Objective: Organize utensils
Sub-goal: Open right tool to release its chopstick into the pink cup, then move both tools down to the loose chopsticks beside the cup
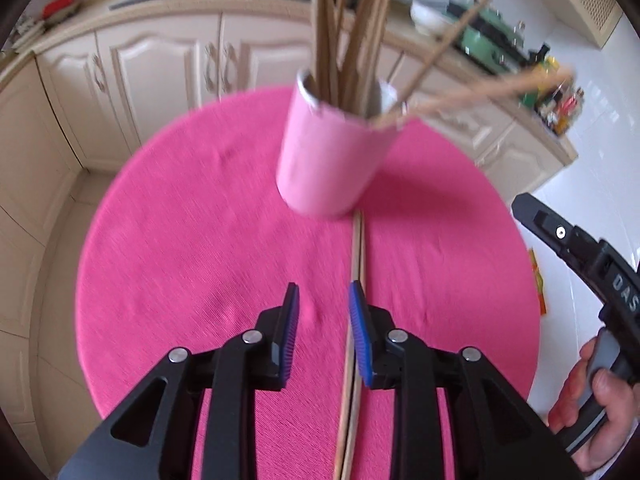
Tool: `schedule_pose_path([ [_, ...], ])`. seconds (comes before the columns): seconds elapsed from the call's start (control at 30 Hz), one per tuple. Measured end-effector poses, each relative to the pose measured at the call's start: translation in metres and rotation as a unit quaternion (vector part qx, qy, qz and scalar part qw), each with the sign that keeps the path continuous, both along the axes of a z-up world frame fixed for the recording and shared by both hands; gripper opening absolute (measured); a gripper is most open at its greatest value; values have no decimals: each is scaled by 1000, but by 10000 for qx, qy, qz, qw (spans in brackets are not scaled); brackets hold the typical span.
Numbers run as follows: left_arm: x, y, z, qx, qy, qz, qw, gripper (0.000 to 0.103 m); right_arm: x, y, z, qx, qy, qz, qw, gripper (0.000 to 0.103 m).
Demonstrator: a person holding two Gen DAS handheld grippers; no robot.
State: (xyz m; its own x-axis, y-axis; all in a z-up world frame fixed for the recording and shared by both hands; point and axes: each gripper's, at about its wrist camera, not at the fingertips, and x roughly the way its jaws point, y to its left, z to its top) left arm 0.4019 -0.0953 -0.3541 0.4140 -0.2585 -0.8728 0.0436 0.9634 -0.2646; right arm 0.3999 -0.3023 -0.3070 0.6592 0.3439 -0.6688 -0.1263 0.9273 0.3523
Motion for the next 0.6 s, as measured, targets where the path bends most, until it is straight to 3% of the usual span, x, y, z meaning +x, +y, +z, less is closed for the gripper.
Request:
schedule_pose_path([
  [0.13,0,-17,-19,140,275,-221,9993,25,-12,-4,-18,3,288,-31,9996,39],
  [0.27,1,-35,-33,621,405,-480,9961,26,-20,-7,-27,2,446,-34,9990,39],
  [0.6,15,-70,-42,1224,546,-888,9870,26,-21,-15,-36,44,650,-81,9978,39],
])
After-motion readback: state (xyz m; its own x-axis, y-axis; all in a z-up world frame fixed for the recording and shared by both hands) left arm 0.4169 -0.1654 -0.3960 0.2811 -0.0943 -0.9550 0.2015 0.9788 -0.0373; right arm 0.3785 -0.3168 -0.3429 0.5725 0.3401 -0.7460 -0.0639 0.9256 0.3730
